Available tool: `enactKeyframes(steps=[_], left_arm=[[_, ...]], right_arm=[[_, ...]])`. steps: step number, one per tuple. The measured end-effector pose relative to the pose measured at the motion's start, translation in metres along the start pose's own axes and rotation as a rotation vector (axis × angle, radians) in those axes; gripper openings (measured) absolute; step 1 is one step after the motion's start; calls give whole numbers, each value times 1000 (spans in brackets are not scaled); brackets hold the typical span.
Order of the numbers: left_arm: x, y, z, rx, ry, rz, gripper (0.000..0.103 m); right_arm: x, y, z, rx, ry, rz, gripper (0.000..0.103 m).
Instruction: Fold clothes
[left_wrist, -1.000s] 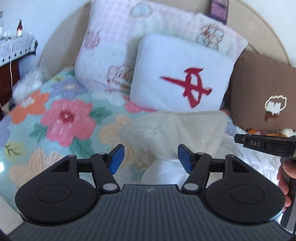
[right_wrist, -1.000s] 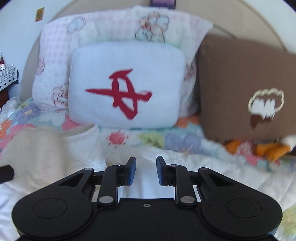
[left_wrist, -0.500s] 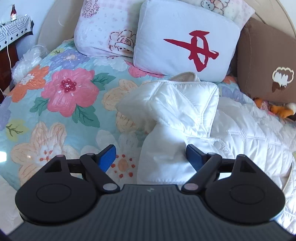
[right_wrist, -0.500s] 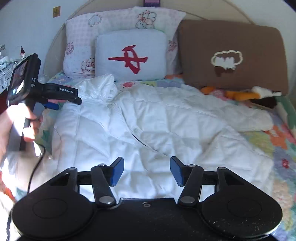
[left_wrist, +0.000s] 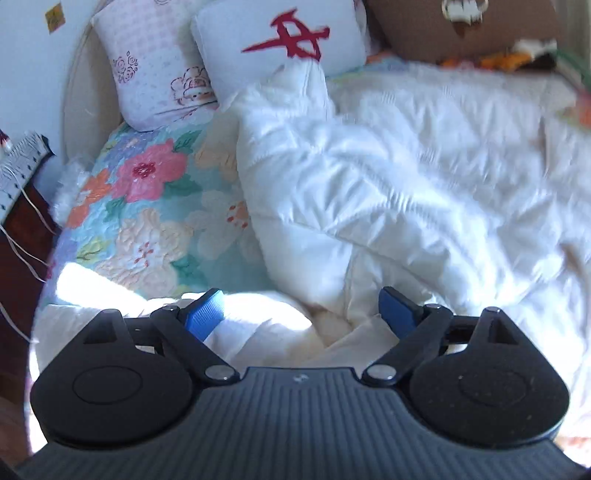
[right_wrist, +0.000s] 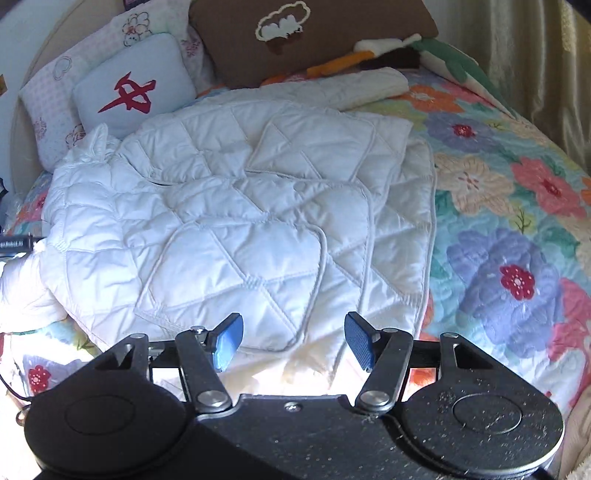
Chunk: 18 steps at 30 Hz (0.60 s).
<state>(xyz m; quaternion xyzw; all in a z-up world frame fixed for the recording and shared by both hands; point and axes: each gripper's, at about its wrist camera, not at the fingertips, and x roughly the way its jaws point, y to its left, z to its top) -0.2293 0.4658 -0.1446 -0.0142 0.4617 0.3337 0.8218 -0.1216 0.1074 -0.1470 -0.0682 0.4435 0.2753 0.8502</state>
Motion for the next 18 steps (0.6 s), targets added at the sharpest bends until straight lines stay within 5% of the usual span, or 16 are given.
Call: enactKeyframes(steps=[2, 8, 10, 11, 12, 15, 18], left_arm=[[25, -14, -11, 90, 81, 97, 93], [64, -13, -3, 16, 184, 75, 101], [68, -16, -4, 13, 182, 86, 103], [67, -17, -4, 15, 173, 89, 103], [64, -16, -4, 17, 160, 91, 103], [44, -7, -2, -15, 87, 70, 101], [10, 10, 2, -72, -19, 28, 101]], right_arm=[[4, -4, -3, -32, 10, -34, 66], [23, -19, -24, -1, -8, 18, 68], [27, -18, -38, 17, -56, 98, 55], [24, -8, -40, -44, -75, 96, 24], [22, 2, -43, -106, -94, 94, 13], [3, 23, -45, -245, -201, 74, 6], [-21, 9, -33, -172, -235, 26, 4]])
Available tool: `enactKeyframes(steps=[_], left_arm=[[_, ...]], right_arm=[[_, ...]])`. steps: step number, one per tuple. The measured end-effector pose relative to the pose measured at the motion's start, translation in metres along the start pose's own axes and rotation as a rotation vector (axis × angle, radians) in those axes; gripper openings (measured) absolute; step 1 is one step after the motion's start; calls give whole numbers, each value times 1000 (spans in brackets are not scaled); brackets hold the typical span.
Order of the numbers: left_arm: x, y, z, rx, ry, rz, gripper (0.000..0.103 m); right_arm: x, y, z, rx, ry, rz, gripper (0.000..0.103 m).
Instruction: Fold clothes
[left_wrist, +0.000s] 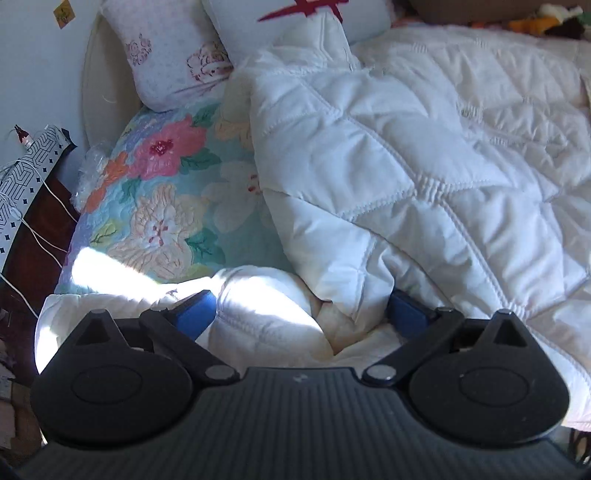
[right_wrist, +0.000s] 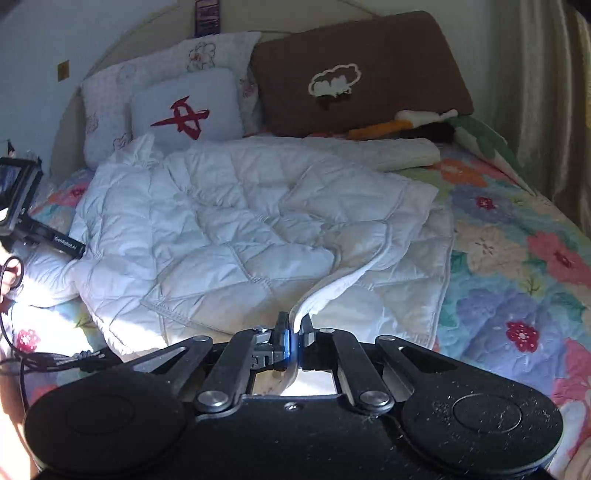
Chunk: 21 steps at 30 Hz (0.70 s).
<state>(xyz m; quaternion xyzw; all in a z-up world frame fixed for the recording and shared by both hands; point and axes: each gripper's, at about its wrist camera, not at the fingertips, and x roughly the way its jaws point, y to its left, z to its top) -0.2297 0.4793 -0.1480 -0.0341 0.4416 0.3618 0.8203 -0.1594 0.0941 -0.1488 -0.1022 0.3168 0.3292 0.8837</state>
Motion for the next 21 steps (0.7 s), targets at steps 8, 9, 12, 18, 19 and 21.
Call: enactKeyframes(steps=[8, 9, 12, 18, 19, 21], left_arm=[[-56, 42, 41, -52, -54, 81, 101], [-60, 51, 46, -71, -48, 88, 101], [-77, 81, 54, -162, -39, 88, 101], [-94, 139, 51, -249, 13, 67, 102], [-92, 147, 47, -272, 45, 61, 102], [-91, 161, 33, -321, 90, 50, 102]], right_arm=[[8, 27, -31, -238, 127, -140, 11], [9, 31, -32, -276, 121, -169, 18], [-5, 38, -19, -299, 31, -188, 47], [-51, 46, 23, -170, -189, 54, 67], [-50, 48, 33, -159, -177, 99, 67], [-46, 54, 57, -126, -118, 186, 67]])
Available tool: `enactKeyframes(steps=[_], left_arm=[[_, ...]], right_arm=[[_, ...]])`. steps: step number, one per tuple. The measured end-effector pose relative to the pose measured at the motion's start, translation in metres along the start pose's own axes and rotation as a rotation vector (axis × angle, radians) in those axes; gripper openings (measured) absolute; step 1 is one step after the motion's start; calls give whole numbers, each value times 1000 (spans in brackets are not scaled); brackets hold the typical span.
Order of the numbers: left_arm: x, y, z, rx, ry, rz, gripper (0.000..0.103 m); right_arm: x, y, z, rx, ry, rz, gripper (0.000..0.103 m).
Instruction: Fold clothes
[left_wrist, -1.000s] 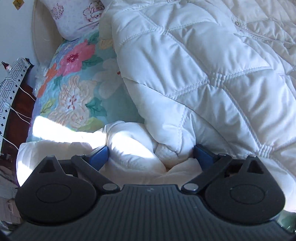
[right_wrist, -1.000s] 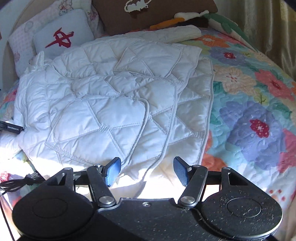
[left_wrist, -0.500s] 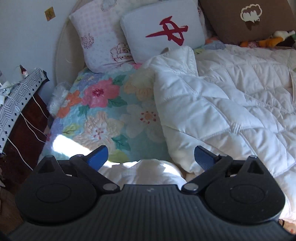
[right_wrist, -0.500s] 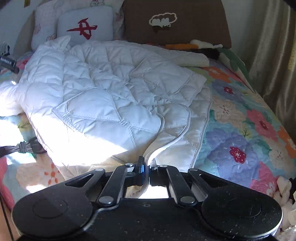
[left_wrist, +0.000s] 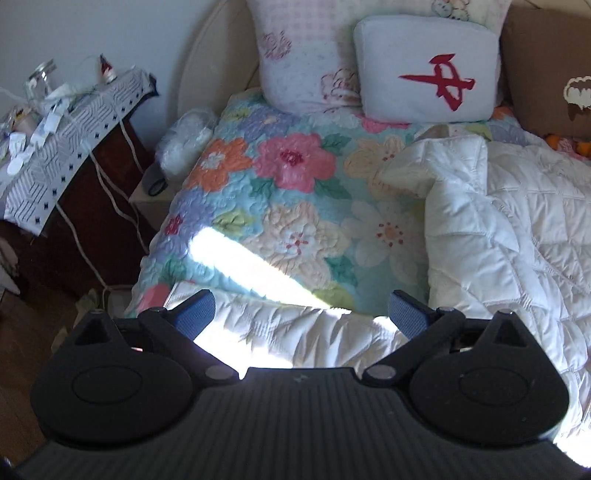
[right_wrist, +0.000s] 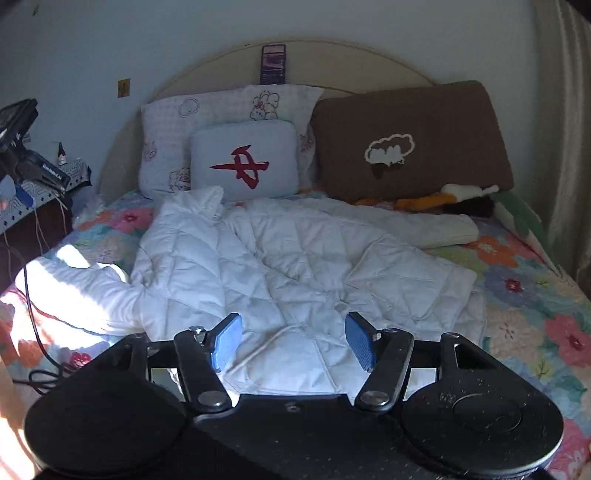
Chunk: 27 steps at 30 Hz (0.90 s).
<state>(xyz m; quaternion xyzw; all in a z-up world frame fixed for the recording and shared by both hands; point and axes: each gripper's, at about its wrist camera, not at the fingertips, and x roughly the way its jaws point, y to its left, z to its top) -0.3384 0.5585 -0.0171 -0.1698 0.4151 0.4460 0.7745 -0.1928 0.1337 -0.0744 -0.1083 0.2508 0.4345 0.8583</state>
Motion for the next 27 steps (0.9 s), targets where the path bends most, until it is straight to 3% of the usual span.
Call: enactKeyframes(steps=[4, 6, 8, 12, 14, 16, 21, 23, 27], left_arm=[[-3, 28, -48, -91, 32, -39, 102], [-2, 39, -77, -124, 59, -56, 102], [0, 45, -102, -145, 94, -80, 102], [11, 51, -144, -247, 158, -217, 102], [17, 50, -156, -319, 136, -267, 102], [27, 51, -164, -391, 91, -290, 102], [63, 73, -160, -601, 23, -224, 102], [78, 81, -159, -653, 33, -186, 102], [108, 91, -164, -725, 41, -111, 103]], right_arm=[[7, 10, 26, 72, 161, 150, 67], [0, 12, 30, 118, 209, 272, 67], [0, 19, 34, 73, 270, 334, 67], [22, 42, 39, -91, 376, 382, 78], [43, 58, 33, -189, 309, 369, 78], [62, 69, 25, -195, 238, 382, 78], [107, 90, 11, -90, 101, 421, 78], [117, 92, 11, -21, 72, 410, 78], [129, 86, 5, 79, 102, 400, 78]])
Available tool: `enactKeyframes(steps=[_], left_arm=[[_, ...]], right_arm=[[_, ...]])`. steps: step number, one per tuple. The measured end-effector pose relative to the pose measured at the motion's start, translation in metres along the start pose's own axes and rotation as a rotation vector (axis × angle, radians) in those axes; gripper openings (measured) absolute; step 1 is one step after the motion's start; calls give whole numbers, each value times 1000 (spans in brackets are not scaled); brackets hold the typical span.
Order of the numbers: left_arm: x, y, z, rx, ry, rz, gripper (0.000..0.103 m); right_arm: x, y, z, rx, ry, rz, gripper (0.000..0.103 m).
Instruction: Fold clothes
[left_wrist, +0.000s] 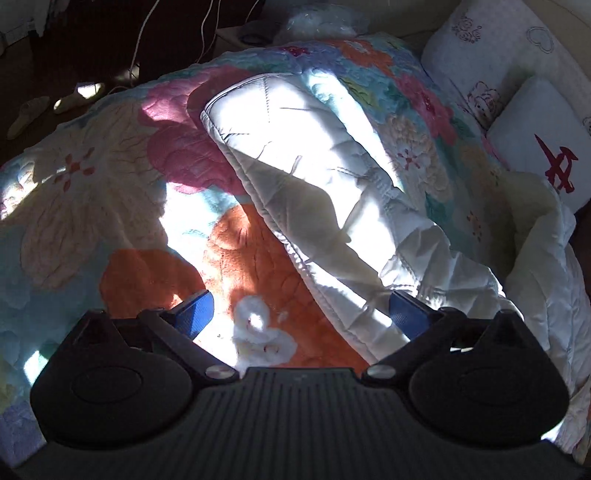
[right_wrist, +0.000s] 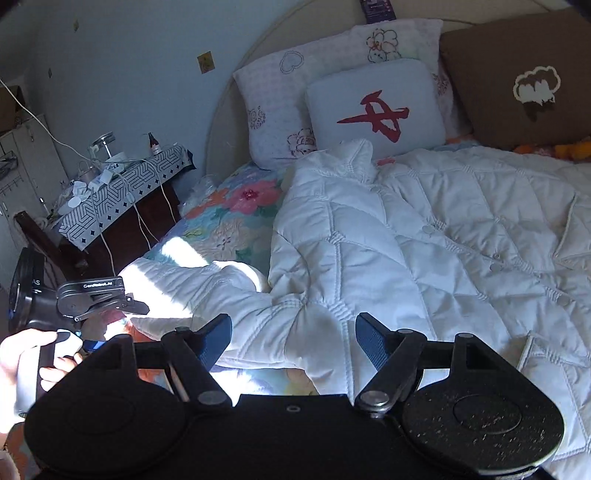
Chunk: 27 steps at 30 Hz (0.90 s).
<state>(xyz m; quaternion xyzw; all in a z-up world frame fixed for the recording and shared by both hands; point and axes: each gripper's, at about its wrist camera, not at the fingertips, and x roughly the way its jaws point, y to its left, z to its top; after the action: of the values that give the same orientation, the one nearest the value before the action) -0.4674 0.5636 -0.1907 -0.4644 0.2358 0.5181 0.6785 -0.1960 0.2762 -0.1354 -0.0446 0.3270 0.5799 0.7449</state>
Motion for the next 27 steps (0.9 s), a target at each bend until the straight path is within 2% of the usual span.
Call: enactKeyframes(steps=[2, 4, 6, 7, 9, 13, 15, 16, 19, 23, 27], left_arm=[[13, 7, 1, -45, -26, -11, 103], [18, 12, 0, -76, -77, -62, 100], [11, 8, -1, -36, -119, -152, 33], [7, 3, -1, -5, -119, -172, 12], [-16, -9, -4, 57, -207, -142, 9], [-94, -32, -15, 236, -463, -81, 9], [-132, -32, -24, 261, -539, -80, 9], [-150, -25, -29, 265, -552, -75, 9], [-164, -8, -49, 244, -470, -22, 9], [-140, 21, -79, 196, -312, 85, 9], [-113, 35, -107, 184, -116, 113, 9]], right_arm=[[1, -5, -4, 26, -1, -12, 78], [6, -11, -7, 60, 11, -13, 78], [12, -17, -10, 97, 23, -3, 78], [13, -21, -12, 119, 28, -2, 78], [16, -28, -14, 159, 40, -3, 78], [17, -36, -16, 209, 55, -10, 78], [16, -37, -15, 213, 60, -12, 78], [16, -36, -15, 210, 63, -15, 79], [24, -32, -20, 175, 112, -59, 78], [45, -29, -38, 37, 260, -168, 79], [47, -18, -48, -108, 319, -220, 80]])
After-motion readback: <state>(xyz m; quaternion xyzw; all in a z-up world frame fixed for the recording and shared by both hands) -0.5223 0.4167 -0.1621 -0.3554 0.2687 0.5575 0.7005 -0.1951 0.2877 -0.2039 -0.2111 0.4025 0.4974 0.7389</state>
